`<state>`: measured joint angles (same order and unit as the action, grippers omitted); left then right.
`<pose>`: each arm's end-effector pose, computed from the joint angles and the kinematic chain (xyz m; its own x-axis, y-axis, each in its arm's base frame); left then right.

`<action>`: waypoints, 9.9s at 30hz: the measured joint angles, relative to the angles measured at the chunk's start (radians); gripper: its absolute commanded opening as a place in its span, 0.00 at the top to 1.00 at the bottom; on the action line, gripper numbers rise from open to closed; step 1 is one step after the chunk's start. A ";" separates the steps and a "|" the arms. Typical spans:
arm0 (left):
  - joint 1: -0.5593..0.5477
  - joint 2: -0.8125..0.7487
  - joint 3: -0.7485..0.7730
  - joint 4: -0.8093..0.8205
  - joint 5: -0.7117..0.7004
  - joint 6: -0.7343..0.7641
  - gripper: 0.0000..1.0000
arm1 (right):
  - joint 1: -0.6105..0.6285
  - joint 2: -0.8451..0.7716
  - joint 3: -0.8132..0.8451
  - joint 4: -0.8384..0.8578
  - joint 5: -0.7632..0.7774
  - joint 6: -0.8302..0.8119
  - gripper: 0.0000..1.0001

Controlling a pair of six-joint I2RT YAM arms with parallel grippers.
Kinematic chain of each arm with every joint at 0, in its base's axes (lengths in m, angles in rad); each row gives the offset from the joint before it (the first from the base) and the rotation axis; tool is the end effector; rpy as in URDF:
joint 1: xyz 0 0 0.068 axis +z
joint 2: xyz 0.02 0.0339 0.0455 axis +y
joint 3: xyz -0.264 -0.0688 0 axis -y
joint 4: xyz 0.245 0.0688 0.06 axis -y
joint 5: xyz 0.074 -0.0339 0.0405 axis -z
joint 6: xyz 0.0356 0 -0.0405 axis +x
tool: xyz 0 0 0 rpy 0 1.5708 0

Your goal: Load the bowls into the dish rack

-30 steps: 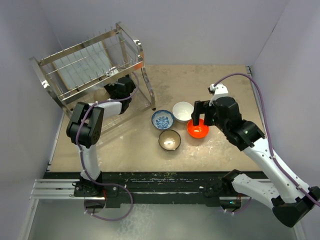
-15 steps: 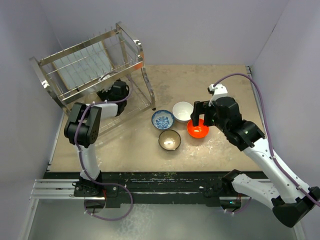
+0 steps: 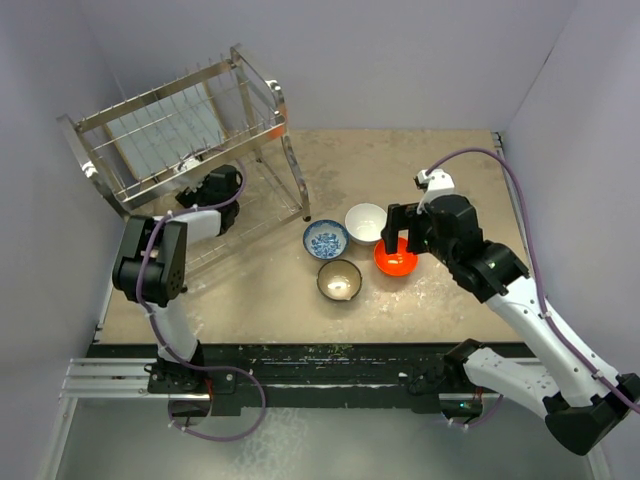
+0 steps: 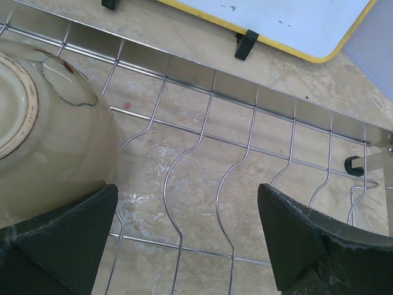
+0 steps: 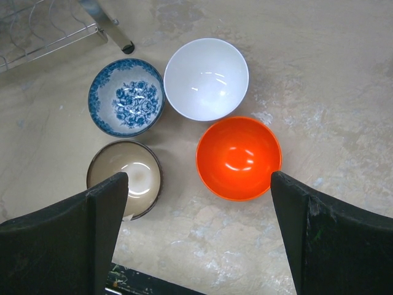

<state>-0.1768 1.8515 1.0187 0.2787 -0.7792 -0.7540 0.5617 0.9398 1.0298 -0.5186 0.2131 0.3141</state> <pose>0.3852 -0.0434 0.1740 -0.0606 -0.4839 -0.8730 -0.6922 0.6505 -0.3126 0.1748 0.1011 0.3632 -0.4451 0.0767 -0.8922 -0.2316 0.9526 0.1974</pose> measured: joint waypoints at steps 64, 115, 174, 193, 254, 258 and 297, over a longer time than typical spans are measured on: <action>-0.697 -0.636 -0.418 -0.131 0.382 0.273 0.01 | -0.001 -0.113 0.004 -0.097 0.025 0.074 0.01; -0.700 -0.003 0.006 -0.030 0.543 0.559 0.32 | -0.007 -0.082 0.169 -0.175 0.086 0.121 0.01; -0.645 -0.638 -0.411 -0.066 0.495 0.229 1.00 | -0.009 -0.138 0.123 -0.164 0.066 0.133 0.02; -0.389 -0.768 -0.616 0.423 0.811 0.010 1.00 | -0.009 -0.108 0.127 -0.159 0.056 0.132 0.02; 0.103 0.087 -0.204 1.111 1.180 -0.604 1.00 | -0.009 -0.040 0.196 -0.177 0.085 0.096 0.02; 0.109 0.132 -0.204 1.112 1.181 -0.605 1.00 | -0.009 -0.037 0.196 -0.172 0.084 0.096 0.02; 0.201 -0.033 -0.364 0.723 1.013 -0.584 0.50 | -0.012 -0.059 0.188 -0.173 0.084 0.097 0.01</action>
<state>0.0242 1.8187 0.6552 1.0016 0.2337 -1.3376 0.5495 0.8810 1.2179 -0.6914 0.2970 0.4110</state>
